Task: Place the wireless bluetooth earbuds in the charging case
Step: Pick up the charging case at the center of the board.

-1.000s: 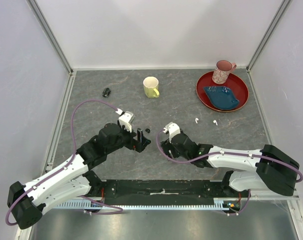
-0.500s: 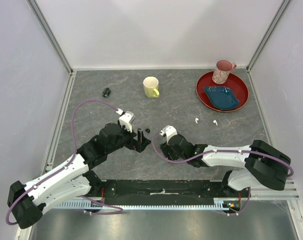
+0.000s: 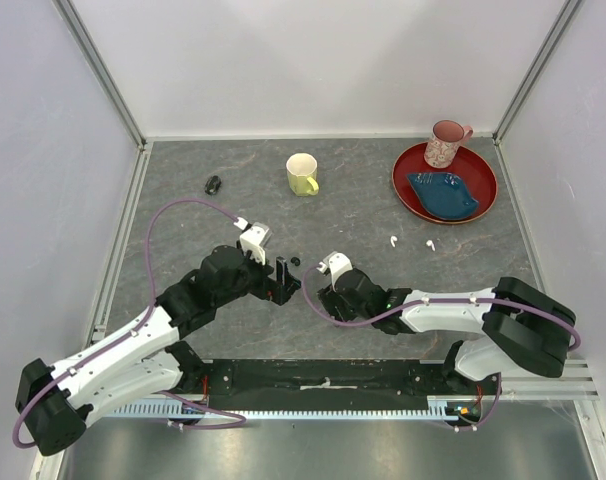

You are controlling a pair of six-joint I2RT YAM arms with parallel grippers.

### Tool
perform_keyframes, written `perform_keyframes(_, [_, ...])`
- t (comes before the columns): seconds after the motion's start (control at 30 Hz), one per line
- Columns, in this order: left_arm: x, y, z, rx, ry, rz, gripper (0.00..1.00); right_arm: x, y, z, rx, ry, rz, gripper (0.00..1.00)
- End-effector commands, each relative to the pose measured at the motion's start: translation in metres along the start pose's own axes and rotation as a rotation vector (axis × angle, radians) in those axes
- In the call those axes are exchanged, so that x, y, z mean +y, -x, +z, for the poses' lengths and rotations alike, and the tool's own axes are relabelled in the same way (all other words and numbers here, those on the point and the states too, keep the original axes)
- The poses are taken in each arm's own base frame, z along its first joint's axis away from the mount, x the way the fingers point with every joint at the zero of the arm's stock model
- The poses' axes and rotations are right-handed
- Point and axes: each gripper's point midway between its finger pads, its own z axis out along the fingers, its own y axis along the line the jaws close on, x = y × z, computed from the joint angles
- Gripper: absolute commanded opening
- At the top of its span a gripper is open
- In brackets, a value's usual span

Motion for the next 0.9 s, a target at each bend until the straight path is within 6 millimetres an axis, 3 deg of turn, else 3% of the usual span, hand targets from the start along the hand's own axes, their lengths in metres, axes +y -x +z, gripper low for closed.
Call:
perform_keyframes(0.0, [0.002,-0.002,0.002,0.004,0.012,-0.035,0.96,0.006,0.008,0.004,-0.026,0.022,-0.025,0.74])
perform_keyframes(0.33, [0.004,-0.003,0.004,0.008,0.018,-0.037,0.96,0.008,-0.003,0.011,0.016,0.031,-0.059,0.67])
perform_keyframes(0.6, [0.013,0.001,-0.002,-0.033,0.074,-0.06,0.98,0.007,0.0,0.004,0.009,0.033,-0.043,0.44])
perform_keyframes(0.7, [0.018,0.007,-0.007,-0.062,0.101,-0.076,1.0,0.008,0.012,-0.003,-0.03,0.037,-0.028,0.35])
perform_keyframes(0.77, [0.019,0.011,-0.01,-0.083,0.108,-0.101,1.0,0.011,0.028,-0.014,-0.081,0.061,-0.018,0.29])
perform_keyframes(0.87, [0.015,0.019,-0.015,-0.107,0.084,-0.125,1.0,0.014,0.058,-0.035,-0.178,0.085,-0.002,0.26])
